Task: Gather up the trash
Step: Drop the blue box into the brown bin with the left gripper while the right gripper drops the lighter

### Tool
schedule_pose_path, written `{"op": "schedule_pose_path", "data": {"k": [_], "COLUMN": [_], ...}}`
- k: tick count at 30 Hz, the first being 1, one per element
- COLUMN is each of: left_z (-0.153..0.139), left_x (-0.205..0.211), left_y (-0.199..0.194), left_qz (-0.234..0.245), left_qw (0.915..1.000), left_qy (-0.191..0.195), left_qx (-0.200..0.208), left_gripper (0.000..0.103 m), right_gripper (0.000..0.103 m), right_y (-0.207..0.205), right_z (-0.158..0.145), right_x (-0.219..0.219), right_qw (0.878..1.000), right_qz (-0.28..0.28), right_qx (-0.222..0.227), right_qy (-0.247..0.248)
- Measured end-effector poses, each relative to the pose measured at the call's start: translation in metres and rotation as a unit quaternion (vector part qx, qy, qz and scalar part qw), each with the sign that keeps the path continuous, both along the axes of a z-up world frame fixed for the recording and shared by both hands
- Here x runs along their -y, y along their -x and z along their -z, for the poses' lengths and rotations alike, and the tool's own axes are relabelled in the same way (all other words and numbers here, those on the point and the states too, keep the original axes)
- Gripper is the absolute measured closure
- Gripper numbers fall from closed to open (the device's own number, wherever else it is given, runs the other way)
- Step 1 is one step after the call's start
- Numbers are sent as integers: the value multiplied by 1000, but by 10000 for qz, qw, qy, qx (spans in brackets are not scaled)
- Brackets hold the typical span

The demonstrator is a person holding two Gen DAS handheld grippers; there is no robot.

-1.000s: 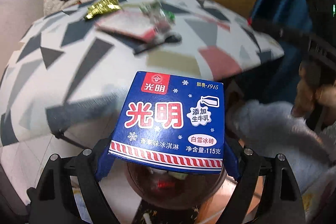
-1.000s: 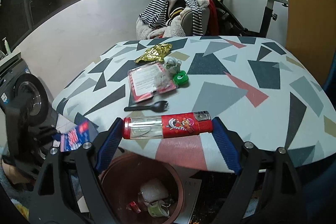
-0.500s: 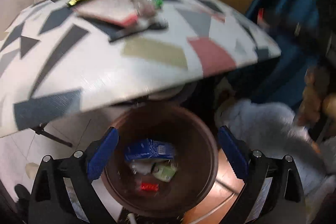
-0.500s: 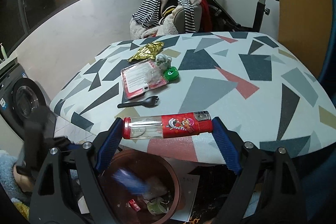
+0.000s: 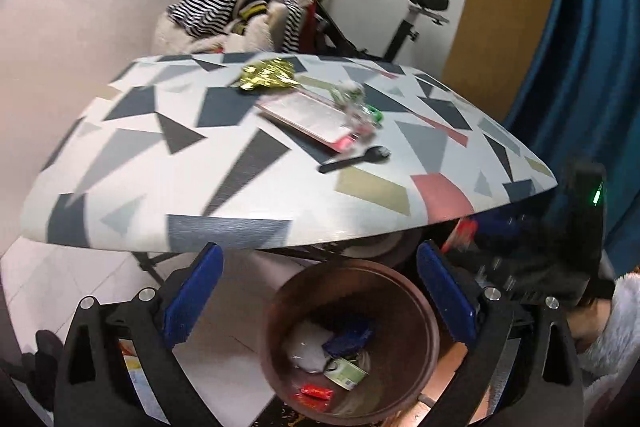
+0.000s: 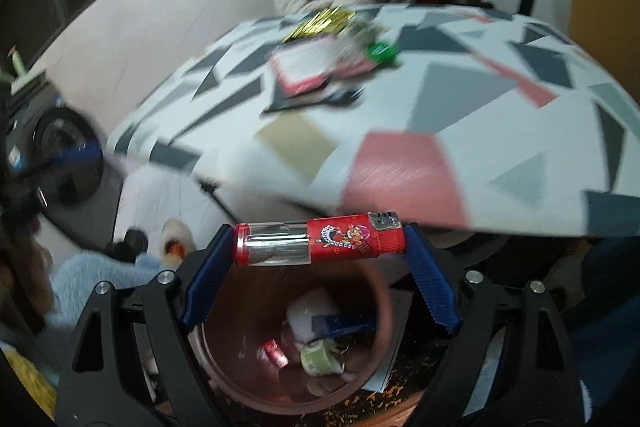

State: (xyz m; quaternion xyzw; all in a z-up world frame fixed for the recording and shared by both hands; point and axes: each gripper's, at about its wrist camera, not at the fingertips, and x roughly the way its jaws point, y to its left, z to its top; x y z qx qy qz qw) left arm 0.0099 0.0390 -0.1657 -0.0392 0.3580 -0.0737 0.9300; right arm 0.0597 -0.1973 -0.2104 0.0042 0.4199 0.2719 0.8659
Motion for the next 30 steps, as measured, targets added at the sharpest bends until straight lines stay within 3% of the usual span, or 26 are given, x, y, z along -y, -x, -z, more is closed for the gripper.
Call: {"op": "schedule_pose_path", "data": {"k": [7,14,18,30], "left_z": [-5,-7,-7,-12], "left_x": [-24,-51,-61,-58], "left_y": [10,12,14,7], "left_qz": [-379,-776,-872,-657], "left_qw": [9991,9969,9961,9976], "left_qy": [-170,-33,3,35], "left_qx": [87,106,98,222], "left_gripper": [7,7,7,6], "right_gripper": [19,18,9,6], "right_y": [4,-5,-5,-15], "right_z": [35,52,34,-30], "right_x": [-45,-72,-76,-24], "right_qw": [9955,9921,9943,9988], "right_qz": [-700,-935,-909,-31], "right_qx": [-377,-576,-401,345], "right_qy": [509,614,395,346]}}
